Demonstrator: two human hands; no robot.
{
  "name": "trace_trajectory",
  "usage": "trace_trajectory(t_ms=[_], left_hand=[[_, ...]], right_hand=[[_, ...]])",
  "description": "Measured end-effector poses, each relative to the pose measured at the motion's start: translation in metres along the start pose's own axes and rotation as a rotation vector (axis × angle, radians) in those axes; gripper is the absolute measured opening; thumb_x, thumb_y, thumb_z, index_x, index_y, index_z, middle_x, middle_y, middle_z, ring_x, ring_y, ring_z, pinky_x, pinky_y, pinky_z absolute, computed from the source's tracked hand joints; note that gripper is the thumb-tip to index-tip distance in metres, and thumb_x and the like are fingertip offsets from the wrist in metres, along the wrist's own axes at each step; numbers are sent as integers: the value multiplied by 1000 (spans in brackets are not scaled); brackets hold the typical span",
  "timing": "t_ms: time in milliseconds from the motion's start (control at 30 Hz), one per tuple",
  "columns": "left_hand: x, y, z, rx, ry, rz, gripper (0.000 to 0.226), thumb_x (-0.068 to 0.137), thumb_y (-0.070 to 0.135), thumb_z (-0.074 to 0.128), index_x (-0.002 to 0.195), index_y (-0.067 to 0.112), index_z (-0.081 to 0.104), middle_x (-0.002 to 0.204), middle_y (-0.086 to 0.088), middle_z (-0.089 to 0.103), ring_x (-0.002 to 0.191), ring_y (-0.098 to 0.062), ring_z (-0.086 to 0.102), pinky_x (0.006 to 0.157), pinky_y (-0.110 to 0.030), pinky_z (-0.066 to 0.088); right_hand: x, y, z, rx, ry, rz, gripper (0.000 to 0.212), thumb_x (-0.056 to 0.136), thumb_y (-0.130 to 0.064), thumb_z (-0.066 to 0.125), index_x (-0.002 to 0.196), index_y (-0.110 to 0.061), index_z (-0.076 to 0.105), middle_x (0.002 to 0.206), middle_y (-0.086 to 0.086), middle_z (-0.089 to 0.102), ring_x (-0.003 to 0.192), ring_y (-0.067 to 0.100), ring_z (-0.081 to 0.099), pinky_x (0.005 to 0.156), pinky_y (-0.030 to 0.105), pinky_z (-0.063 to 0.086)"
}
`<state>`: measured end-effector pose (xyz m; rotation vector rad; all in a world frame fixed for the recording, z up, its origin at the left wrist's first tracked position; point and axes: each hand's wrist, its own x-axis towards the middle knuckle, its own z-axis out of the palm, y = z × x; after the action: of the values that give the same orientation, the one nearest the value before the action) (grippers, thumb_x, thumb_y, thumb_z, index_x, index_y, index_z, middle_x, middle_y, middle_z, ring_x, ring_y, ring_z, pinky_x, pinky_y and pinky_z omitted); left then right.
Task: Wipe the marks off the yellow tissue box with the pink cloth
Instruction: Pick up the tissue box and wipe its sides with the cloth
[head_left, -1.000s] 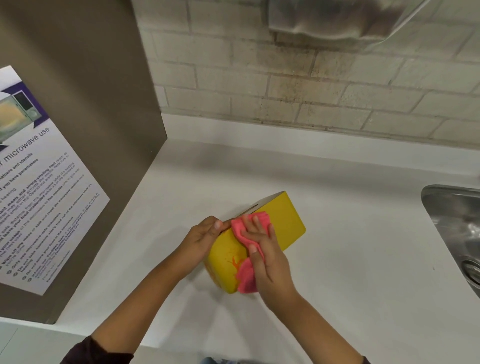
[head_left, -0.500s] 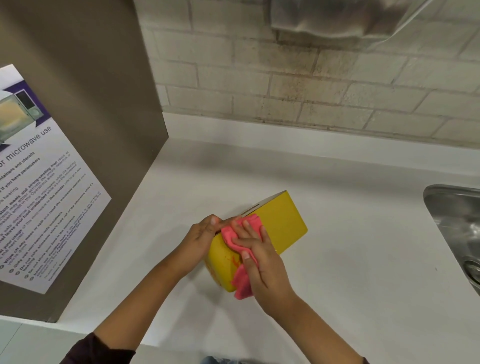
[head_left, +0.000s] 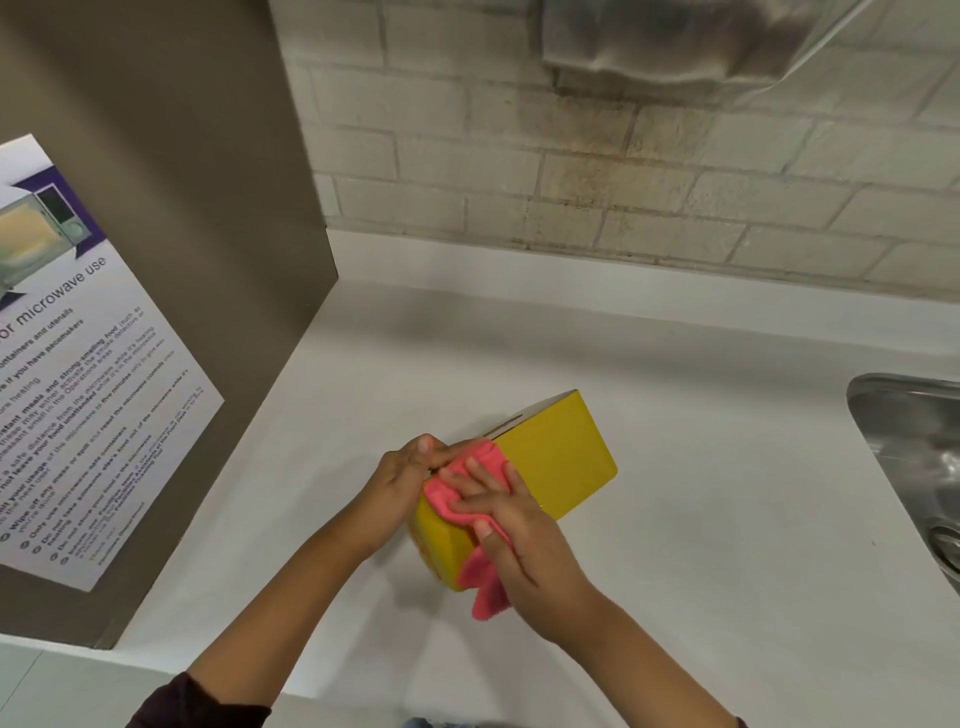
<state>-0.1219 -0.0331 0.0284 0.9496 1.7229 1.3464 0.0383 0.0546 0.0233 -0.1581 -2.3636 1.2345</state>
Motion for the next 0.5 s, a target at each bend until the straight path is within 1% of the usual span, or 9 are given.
trace_trajectory(t_ms=[33, 100, 167, 233, 267, 367, 400, 433, 500], left_hand=[[0, 0, 0, 8, -12, 16, 73, 68, 89, 19, 104, 47, 67, 86, 21, 61, 91, 4, 60, 81, -6, 43], [-1, 0, 0, -4, -9, 11, 74, 67, 90, 18, 107, 49, 64, 88, 20, 59, 93, 3, 60, 82, -7, 44], [0, -1, 1, 5, -2, 10, 76, 64, 92, 19, 108, 49, 64, 92, 11, 58, 92, 3, 59, 80, -8, 45], [1, -2, 2, 22, 0, 4, 77, 61, 94, 19, 103, 50, 66, 96, 4, 58, 92, 1, 60, 79, -10, 46], [1, -2, 3, 17, 12, -6, 79, 59, 95, 20, 98, 46, 68, 97, 3, 60, 92, 0, 61, 77, -11, 48], [2, -2, 2, -14, 50, -33, 92, 55, 96, 25, 92, 23, 66, 91, 1, 67, 85, -3, 66, 71, -12, 50], [1, -2, 2, -19, 45, -27, 92, 56, 96, 24, 94, 23, 66, 88, 5, 67, 84, -1, 65, 71, -11, 49], [1, -2, 1, -17, 24, -12, 90, 60, 94, 22, 100, 27, 68, 87, 11, 65, 85, 2, 63, 75, -9, 47], [-1, 0, 1, 3, -26, 24, 84, 66, 90, 16, 112, 40, 65, 87, 19, 59, 92, 5, 59, 81, -3, 41]], right_hand=[[-4, 3, -5, 34, -14, 5, 32, 100, -19, 36, 121, -25, 59, 140, -12, 52, 140, 12, 33, 118, 27, 9], [-10, 9, -15, 88, 56, 74, 33, 99, -20, 35, 119, -29, 61, 137, -14, 55, 138, 10, 37, 118, 28, 13], [-10, 11, -15, 97, 179, 144, 35, 99, -22, 34, 120, -35, 60, 138, -19, 52, 138, 9, 35, 118, 26, 11], [-3, 6, -6, 61, 237, 156, 37, 99, -22, 33, 122, -38, 57, 142, -22, 46, 141, 7, 29, 118, 24, 6], [1, 3, 0, 33, 244, 147, 37, 99, -22, 33, 123, -37, 56, 143, -23, 44, 142, 7, 27, 118, 24, 5], [5, -4, 9, -35, 170, 83, 36, 99, -20, 33, 125, -28, 57, 146, -19, 41, 143, 8, 25, 118, 25, 4], [4, -5, 10, -51, 119, 48, 35, 99, -19, 34, 124, -24, 58, 145, -17, 42, 143, 9, 26, 118, 26, 4], [1, -5, 9, -52, 66, 20, 33, 100, -19, 34, 123, -22, 58, 145, -15, 44, 143, 10, 27, 119, 27, 4], [-6, -3, 3, 12, -5, 6, 33, 100, -19, 35, 122, -21, 59, 143, -11, 49, 141, 12, 30, 119, 29, 7]])
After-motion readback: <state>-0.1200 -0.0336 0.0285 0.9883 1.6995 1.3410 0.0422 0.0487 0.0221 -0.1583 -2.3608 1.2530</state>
